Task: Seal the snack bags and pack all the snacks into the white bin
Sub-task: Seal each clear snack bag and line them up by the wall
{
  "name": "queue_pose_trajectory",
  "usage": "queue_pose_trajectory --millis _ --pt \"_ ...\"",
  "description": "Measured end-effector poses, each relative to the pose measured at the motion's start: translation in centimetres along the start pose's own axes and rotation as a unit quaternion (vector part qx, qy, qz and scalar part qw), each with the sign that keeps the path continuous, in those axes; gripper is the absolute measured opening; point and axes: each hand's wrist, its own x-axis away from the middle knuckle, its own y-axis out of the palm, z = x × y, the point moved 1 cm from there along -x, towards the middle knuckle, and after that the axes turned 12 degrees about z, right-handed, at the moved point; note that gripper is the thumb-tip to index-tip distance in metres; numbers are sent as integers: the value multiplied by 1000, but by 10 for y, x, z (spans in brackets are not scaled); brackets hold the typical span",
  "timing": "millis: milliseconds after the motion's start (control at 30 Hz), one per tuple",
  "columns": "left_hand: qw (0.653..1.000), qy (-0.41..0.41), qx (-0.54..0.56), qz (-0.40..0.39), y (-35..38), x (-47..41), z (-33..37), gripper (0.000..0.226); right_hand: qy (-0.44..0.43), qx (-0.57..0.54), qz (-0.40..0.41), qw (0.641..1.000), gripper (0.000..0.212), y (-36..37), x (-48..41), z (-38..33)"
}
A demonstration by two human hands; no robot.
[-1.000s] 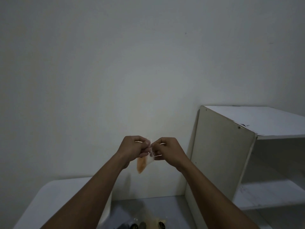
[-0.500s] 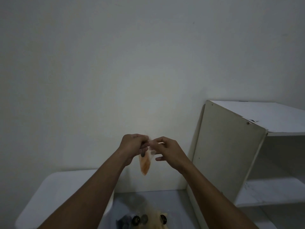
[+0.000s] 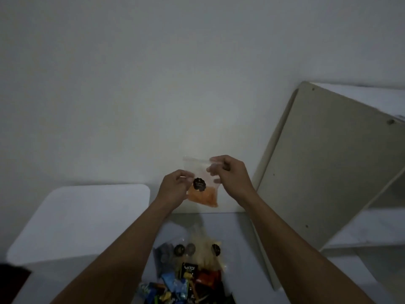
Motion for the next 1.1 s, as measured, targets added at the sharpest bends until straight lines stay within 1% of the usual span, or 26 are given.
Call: queue_pose_trajectory --millis 33,67,133,200,267,367,433,533,633,767,867,1000,1100 --pt "1000 1 -4 15 3 -5 -10 18 7 5 4 1000 17 4 -4 13" --pt "1000 2 -9 28 5 -11 -21 19 14 18 5 1000 22 9 -7 27" --pt "998 1 -18 54 9 -23 -45 20 39 49 -11 998 27 20 -11 61" --pt "996 0 -30 85 15 -34 -66 19 63 74 -36 995 19 32 -13 94" --pt "992 9 -57 109 22 -44 -85 18 83 82 -44 992 11 44 -15 124" --pt "982 8 -83 171 31 -59 -119 8 100 93 -38 990 9 64 -22 162" --pt "971 -15 -92 219 36 -69 -141 7 104 113 -36 988 10 78 -28 183" --pt "959 -57 -83 265 41 -82 -165 13 119 150 -67 979 13 97 -35 211" --pt "952 -81 -102 276 41 -92 -183 17 149 175 -93 969 13 111 -42 232" --pt "947 -128 -87 281 44 -104 -199 17 163 193 -109 961 14 121 -52 252" --pt "947 -129 -115 272 45 -112 -210 20 160 202 -117 959 17 124 -55 259" --pt "943 -140 -123 275 46 -118 -213 20 157 201 -120 960 19 124 -56 261" --pt "943 -141 -128 272 43 -112 -210 31 167 191 -121 960 16 118 -54 255"
